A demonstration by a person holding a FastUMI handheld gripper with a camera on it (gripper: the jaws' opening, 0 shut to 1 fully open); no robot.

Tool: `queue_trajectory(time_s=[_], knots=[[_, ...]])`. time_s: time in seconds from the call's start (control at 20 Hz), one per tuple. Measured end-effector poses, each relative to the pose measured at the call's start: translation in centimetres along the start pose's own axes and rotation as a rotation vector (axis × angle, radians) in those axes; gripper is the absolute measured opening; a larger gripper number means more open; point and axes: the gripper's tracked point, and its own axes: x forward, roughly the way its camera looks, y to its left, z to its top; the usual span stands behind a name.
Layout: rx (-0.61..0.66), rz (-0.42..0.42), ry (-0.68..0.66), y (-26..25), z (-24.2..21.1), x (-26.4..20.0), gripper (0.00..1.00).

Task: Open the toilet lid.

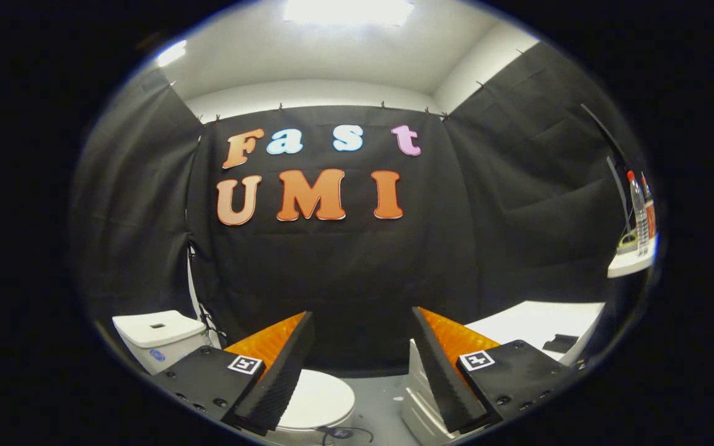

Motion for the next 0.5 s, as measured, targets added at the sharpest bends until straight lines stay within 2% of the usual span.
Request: queue_trajectory(time_s=[0.1, 0.2, 0.3, 0.4, 0.5], knots=[[0.072, -0.012, 0.119, 1.1, -4.1, 3.4, 0.98], [0.174, 0.035, 0.288, 3.6, -10.0, 5.9, 0.97], [0.318, 0.034, 0.475, 5.3, -16.3, 5.9, 0.98], [0.450, 0.053, 0.562, 6.5, -20.1, 5.3, 0.99], [0.484, 0.020, 0.628, 5.6, -24.4, 3.9, 0.98]])
